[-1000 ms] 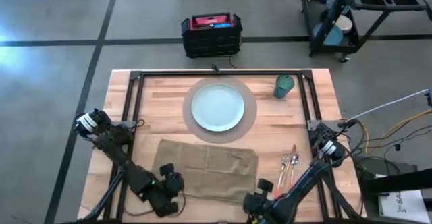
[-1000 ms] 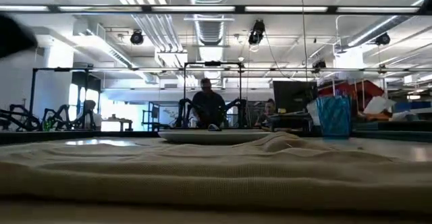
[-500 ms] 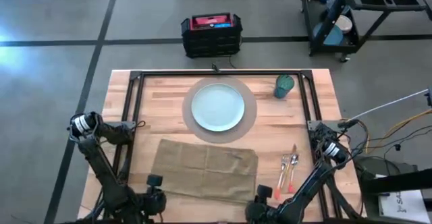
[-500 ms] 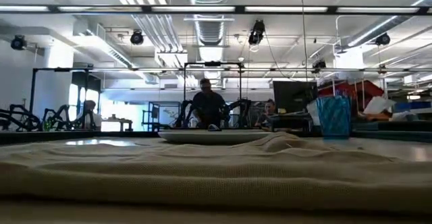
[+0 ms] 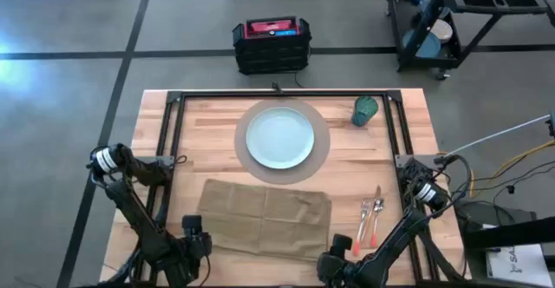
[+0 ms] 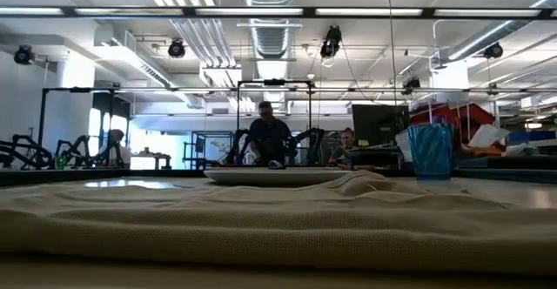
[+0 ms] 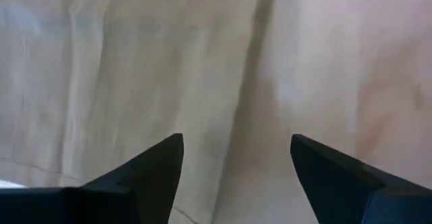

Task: Set table place
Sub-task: Fold the brown table napkin

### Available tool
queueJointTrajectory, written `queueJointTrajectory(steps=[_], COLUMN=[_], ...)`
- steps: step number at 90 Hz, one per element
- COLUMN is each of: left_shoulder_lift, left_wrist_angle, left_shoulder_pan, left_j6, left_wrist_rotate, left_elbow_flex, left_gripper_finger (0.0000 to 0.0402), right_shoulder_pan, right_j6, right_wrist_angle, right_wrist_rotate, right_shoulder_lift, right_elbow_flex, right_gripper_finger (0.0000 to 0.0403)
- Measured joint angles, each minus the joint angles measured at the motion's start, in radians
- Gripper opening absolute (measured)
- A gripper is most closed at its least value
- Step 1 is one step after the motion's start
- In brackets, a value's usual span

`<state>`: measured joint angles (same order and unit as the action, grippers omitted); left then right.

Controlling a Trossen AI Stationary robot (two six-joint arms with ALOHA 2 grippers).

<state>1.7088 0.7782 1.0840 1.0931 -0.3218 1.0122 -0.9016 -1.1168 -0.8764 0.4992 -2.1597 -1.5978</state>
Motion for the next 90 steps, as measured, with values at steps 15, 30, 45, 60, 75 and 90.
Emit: queueJointTrajectory(steps=[15,30,45,60,75,90], left_shoulder_lift=[0.0,0.0,0.0,-0.003,-0.002,-0.002], left_wrist_angle=[-0.037,-0.053,-0.096,-0.168,-0.178,-0.175], left_shoulder_pan=[0.0,0.0,0.0,0.0,-0.001,-0.001], left_j6=[0.001,0.002,0.042,0.054,0.059,0.023], left_wrist_rotate=[0.0,-0.025,-0.031,-0.027,-0.02,-0.015], left_elbow_flex=[-0.016,-0.029,-0.068,-0.093,-0.08,-0.022], left_gripper_finger=[0.0208,0.0173,0.0115,0.0019,0.0003,0.0001], right_shoulder_pan=[0.006,0.012,0.01,0.011,0.011,0.001], right_j6=[0.004,0.009,-0.043,-0.034,-0.043,-0.042], right_wrist_angle=[0.078,0.192,0.206,0.194,0.181,0.155], right_wrist_rotate=[0.0,-0.004,0.01,0.01,0.007,-0.023], right_shoulder_lift=[0.0,-0.002,0.002,0.002,0.001,-0.004], right_elbow_flex=[0.037,0.094,0.127,0.132,0.126,0.073], right_gripper_finger=[0.0183,0.0182,0.015,0.0031,0.0006,0.0001])
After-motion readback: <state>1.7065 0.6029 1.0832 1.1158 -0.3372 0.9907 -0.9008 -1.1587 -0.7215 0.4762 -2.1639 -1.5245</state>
